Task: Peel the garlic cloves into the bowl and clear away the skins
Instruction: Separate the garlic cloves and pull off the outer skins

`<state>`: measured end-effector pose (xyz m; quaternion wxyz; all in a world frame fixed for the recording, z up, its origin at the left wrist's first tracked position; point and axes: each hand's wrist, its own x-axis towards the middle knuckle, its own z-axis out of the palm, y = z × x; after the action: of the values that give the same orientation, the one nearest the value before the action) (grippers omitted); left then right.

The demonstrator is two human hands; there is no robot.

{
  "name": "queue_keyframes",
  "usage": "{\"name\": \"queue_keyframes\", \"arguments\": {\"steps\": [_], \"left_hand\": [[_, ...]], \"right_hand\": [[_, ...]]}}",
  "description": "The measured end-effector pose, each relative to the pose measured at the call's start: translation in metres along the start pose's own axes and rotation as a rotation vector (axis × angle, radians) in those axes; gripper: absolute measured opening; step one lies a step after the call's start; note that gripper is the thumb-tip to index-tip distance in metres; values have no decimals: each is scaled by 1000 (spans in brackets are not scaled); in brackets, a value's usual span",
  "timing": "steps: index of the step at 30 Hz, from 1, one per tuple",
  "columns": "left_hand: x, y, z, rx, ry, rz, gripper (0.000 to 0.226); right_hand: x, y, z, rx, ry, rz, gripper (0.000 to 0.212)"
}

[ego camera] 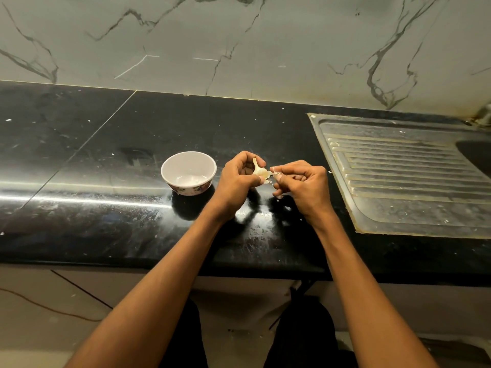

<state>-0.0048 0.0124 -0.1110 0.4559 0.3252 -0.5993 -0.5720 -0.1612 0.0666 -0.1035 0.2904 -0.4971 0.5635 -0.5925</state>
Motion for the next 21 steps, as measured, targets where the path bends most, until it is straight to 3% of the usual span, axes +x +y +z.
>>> {"name": "queue_keyframes", "arguments": {"steps": [12, 21], "left_hand": [[-3, -2, 4, 172, -102, 24, 32], [-1, -2, 5, 173, -54, 25, 31]], "right_hand": [[-3, -3, -3, 39, 14, 0, 12], [1, 8, -19, -182, 29, 35, 14]]}}
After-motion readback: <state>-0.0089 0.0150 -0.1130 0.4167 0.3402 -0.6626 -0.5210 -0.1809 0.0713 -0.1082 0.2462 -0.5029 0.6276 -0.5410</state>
